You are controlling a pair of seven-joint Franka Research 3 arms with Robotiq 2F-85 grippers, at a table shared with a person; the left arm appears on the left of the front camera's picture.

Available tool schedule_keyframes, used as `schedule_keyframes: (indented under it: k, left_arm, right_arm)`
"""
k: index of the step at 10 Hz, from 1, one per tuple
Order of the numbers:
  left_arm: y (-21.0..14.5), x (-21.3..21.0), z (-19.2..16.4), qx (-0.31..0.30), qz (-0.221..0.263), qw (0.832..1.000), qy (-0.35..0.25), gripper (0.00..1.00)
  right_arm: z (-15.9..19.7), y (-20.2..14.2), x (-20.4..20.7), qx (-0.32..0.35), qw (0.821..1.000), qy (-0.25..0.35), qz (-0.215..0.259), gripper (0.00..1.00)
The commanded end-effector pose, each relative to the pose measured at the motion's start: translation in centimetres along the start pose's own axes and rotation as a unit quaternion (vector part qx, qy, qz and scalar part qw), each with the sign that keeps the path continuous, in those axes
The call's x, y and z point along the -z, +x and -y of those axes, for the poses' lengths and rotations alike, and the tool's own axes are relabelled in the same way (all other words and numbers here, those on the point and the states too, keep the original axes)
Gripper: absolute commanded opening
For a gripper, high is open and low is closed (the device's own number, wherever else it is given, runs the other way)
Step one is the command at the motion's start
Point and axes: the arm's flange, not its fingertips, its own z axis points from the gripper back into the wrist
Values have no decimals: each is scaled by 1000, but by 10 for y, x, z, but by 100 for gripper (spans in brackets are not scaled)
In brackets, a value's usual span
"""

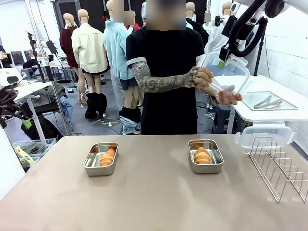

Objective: Place the bread in airtight containers.
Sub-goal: Pick up one Airtight Container lid and hand it to the human.

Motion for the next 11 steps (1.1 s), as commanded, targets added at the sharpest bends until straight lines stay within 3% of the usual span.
schedule_keyframes:
  k: [1, 4, 6, 8, 11]
  left_arm:
    - [-1, -2, 0, -8, -1, 1000, 8, 100]
    - [-1, -2, 0, -8, -1, 1000, 8, 100]
    - [-1, -2, 0, -8, -1, 1000, 8, 100]
    - [-1, -2, 0, -8, -1, 1000, 8, 100]
    - [-1, -2, 0, -8, -1, 1000, 8, 100]
  right_arm:
    - [-8, -7, -5, -19, 1000, 5, -11, 42]
    - [-39, -35, -27, -80, 995, 24, -45, 99]
    - [-68, -71, -38, -166, 980, 39, -98, 100]
    - [-87, -112, -45, -262, 951, 40, -158, 100]
    - [-70, -152, -21, -332, 918, 30, -217, 100]
